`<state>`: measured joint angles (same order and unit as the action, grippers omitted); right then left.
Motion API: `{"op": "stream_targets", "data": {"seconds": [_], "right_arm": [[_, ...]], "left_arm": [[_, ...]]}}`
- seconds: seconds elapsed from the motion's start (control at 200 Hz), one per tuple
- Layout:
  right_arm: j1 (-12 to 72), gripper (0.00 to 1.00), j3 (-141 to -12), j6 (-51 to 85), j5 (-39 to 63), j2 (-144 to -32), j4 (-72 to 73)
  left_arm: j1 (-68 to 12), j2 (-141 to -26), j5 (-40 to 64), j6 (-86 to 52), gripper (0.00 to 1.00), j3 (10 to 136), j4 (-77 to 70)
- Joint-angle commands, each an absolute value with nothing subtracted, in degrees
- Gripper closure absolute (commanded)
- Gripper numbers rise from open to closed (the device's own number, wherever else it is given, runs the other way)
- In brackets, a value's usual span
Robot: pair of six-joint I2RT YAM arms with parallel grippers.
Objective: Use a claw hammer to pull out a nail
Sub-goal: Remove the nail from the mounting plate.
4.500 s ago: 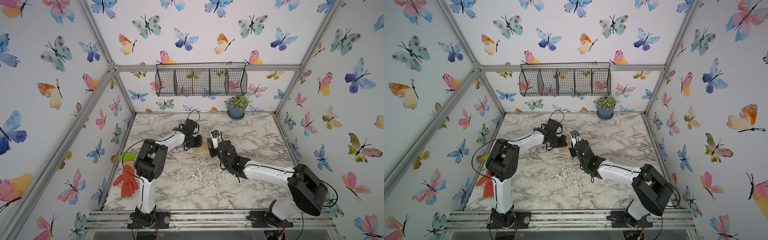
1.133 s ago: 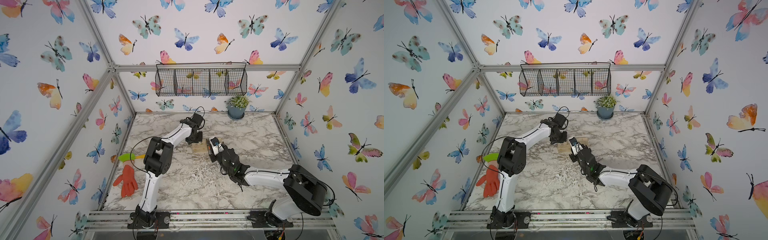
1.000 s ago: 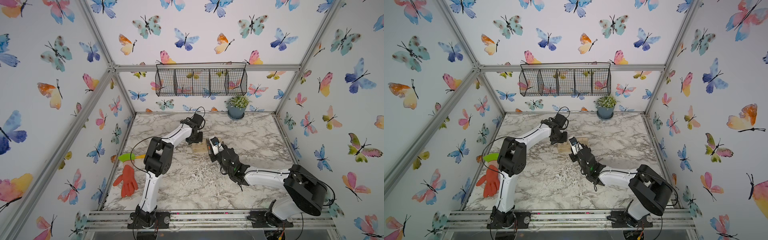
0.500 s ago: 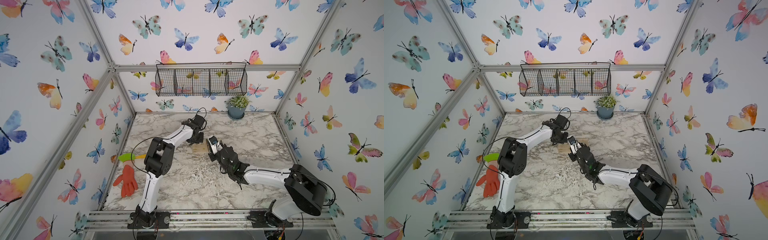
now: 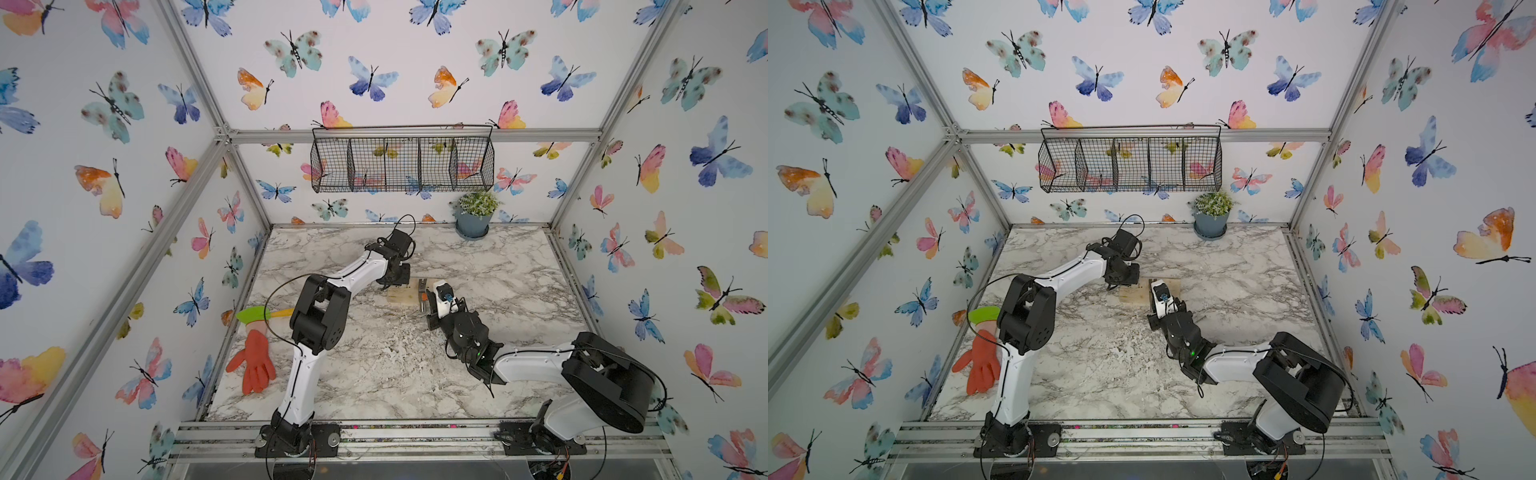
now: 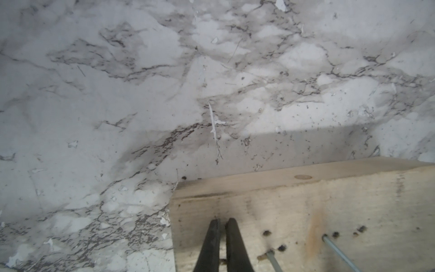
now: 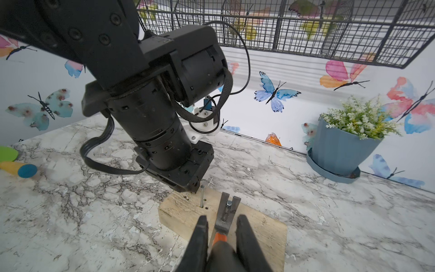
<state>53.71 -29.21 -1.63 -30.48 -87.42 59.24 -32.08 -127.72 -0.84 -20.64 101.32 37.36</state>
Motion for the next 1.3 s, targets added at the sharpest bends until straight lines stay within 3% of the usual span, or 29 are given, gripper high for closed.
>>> {"op": "stream_targets", "data": {"seconds": [0.0, 1.041, 1.296], "right_arm": [[53.7, 0.97, -27.33, -2.2, -35.6, -87.66, 59.95], [60.55, 0.97, -22.05, 14.05, -40.32, -90.28, 54.25], [60.6, 0.97, -24.39, 8.38, -41.51, -86.63, 55.47]], "left_arm": [[-33.22, -142.9, 4.57, -19.95, 0.91, 93.81, 44.57], [-33.66, -142.78, 4.31, -19.16, 0.92, 92.24, 43.9], [-33.62, -142.56, 4.04, -19.31, 0.92, 90.86, 42.95]]}}
